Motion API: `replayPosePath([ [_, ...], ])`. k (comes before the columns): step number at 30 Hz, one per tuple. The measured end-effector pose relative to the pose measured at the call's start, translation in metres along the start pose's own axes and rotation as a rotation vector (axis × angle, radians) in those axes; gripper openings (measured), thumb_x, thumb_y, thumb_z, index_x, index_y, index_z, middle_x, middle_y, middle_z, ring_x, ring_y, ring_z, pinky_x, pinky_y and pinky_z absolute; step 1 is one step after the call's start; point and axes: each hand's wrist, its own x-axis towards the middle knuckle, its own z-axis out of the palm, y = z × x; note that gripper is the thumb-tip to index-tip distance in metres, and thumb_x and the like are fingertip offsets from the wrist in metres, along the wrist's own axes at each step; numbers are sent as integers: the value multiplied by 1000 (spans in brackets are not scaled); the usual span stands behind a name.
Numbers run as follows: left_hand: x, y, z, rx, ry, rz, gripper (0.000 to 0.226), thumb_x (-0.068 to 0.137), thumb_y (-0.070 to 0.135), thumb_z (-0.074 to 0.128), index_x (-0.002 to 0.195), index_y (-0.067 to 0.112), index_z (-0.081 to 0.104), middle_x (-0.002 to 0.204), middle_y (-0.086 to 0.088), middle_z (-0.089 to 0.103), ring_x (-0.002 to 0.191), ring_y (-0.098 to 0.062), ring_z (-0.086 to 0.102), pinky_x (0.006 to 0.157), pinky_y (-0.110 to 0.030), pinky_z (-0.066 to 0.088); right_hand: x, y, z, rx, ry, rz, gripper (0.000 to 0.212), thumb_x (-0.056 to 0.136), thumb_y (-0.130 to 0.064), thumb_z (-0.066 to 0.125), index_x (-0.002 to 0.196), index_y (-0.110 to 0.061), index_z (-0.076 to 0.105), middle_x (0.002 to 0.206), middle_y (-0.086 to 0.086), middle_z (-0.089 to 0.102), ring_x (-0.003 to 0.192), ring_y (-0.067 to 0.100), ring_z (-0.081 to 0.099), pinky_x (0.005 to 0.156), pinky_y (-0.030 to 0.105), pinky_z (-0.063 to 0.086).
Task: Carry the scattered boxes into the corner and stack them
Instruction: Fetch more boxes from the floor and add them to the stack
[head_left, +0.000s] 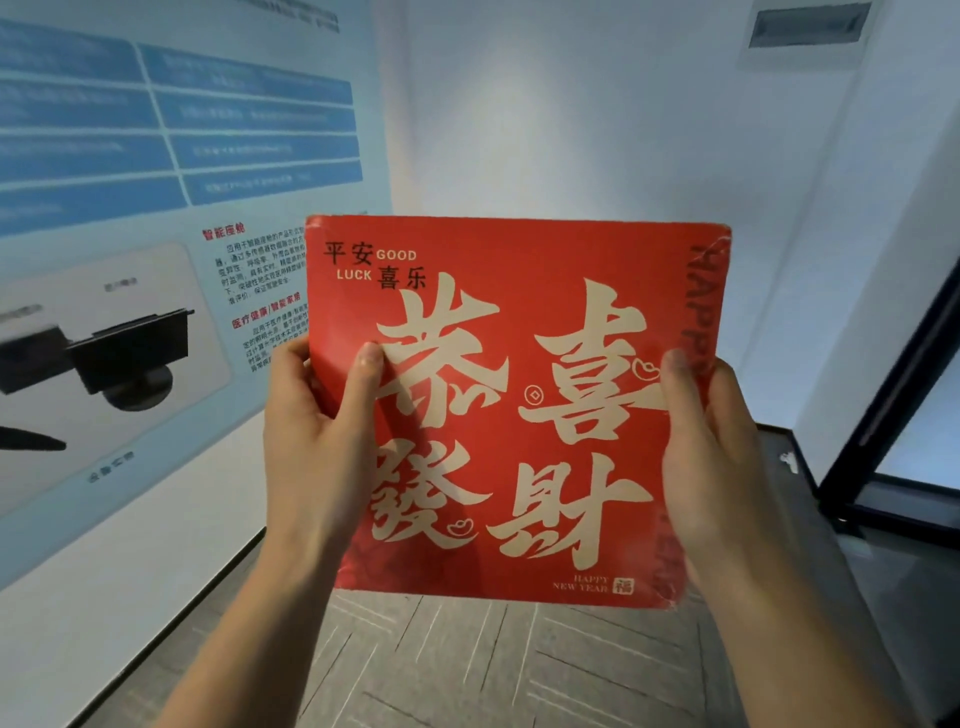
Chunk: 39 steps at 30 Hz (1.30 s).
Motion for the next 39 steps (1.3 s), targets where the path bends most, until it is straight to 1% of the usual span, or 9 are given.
replayPosePath([
  [2,39,-26,15,-1,2,-1,30,101,49,62,125,31,56,112,11,72,98,-7,73,83,-39,60,37,13,29,12,-16,9,60,82,-74,32,129,-41,50,107,-17,74,82,-1,75,64,24,61],
  [6,125,-87,42,-17,-8,-10,30,101,47,62,125,29,55,113,13,72,99,-2,72,82,-31,56,116,47,99,51,-11,12,54,87,-73,38,128,-42,53,108,-18,76,90,7,78,81,44,65],
  [11,254,-145,82,-30,-19,-34,25,102,41,64,121,27,56,110,10,73,95,0,71,81,-29,55,234,62,188,76,-17,51,40,97,-66,42,124,-39,56,104,-15,78,88,12,79,81,49,65],
  [16,366,-179,132,-29,-43,-11,29,102,41,63,125,25,55,113,12,72,97,2,71,78,-23,53,339,74,249,84,7,31,45,93,-69,43,126,-40,54,107,-15,77,90,11,79,82,49,65],
  [20,446,-222,183,-26,-58,3,31,101,41,64,126,25,56,115,11,73,100,-3,73,81,-29,55,429,102,290,107,14,43,48,91,-70,44,127,-41,54,110,-14,77,92,12,79,83,50,65],
  [24,523,-273,250,-18,-54,-9,27,101,40,65,122,25,57,109,12,75,96,-4,74,84,-37,58,532,143,327,119,5,51,39,99,-65,44,126,-40,55,111,-12,77,93,13,79,83,50,64],
  [30,650,-324,356,4,-13,16,25,102,36,67,122,24,58,112,9,73,98,-5,72,93,-45,60,702,173,376,118,2,38,34,102,-64,41,125,-45,54,109,-19,76,93,8,78,84,49,64],
  [36,773,-353,430,0,41,39,42,89,54,66,122,28,59,116,7,74,105,-15,73,95,-53,59,843,174,428,140,-32,16,34,103,-62,41,129,-44,53,109,-18,77,93,9,78,81,48,65],
  [39,826,-379,463,-12,34,33,39,90,55,67,120,31,59,116,7,74,104,-16,75,93,-54,60,903,182,456,149,-40,14,31,104,-60,41,127,-43,54,107,-16,77,92,11,79,79,46,65],
])
